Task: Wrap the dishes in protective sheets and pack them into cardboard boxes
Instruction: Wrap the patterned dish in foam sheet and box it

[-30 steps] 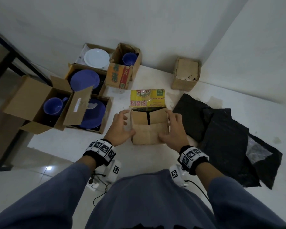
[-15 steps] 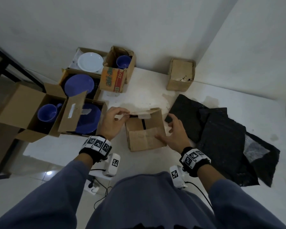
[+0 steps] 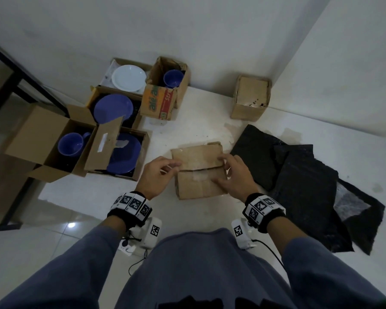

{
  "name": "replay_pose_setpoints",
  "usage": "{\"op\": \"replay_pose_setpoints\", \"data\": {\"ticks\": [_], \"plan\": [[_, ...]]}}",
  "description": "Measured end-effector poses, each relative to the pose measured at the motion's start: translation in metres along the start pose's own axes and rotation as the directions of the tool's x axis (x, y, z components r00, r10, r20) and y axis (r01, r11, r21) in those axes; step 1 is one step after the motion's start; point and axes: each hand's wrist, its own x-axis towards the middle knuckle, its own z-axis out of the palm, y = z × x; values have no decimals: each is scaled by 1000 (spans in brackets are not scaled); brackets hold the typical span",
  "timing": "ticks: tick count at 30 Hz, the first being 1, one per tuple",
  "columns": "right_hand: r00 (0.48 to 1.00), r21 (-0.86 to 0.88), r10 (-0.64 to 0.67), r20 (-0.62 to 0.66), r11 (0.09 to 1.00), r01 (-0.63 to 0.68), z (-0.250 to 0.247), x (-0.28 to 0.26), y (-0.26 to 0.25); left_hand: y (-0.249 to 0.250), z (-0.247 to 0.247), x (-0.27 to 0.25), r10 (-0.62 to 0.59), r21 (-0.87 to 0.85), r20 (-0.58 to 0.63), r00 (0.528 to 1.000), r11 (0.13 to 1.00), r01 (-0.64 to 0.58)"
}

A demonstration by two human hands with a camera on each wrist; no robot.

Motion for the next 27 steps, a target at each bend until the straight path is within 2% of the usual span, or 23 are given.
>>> {"op": "replay_pose_setpoints", "data": {"ticks": [5,8,10,14,16,18,20,22,24,27], "plan": [[1000,-70,-12,10,997,12,-3,0,-4,-2,4,4,-46,-3,-39,998,999,46],[978,-286,-205,-32,940,187,-1,-3,-11,-2,7,4,-57,55,-43,997,997,59],[933,-396,-359,3,856,331,3,-4,-16,-1,7,5,-65,80,-50,997,994,68],[803,-440,-556,214,680,587,18,-12,-19,1,6,5,-73,186,-33,997,980,78],[782,-427,-563,268,658,621,25,-14,-17,5,5,4,62,324,-33,998,945,-48],[791,-428,-557,252,669,607,28,-15,-16,9,7,6,277,441,47,960,856,-269],[793,-430,-565,229,672,603,28,-17,-16,13,11,12,352,496,190,917,771,-399],[796,-432,-567,212,676,597,27,-20,-16,18,15,17,280,544,295,914,737,-402],[813,-431,-553,182,698,571,25,-26,-16,20,16,19,215,582,342,915,716,-386],[846,-399,-512,145,753,524,21,-39,-13,18,13,11,149,539,473,869,731,-419]]}}
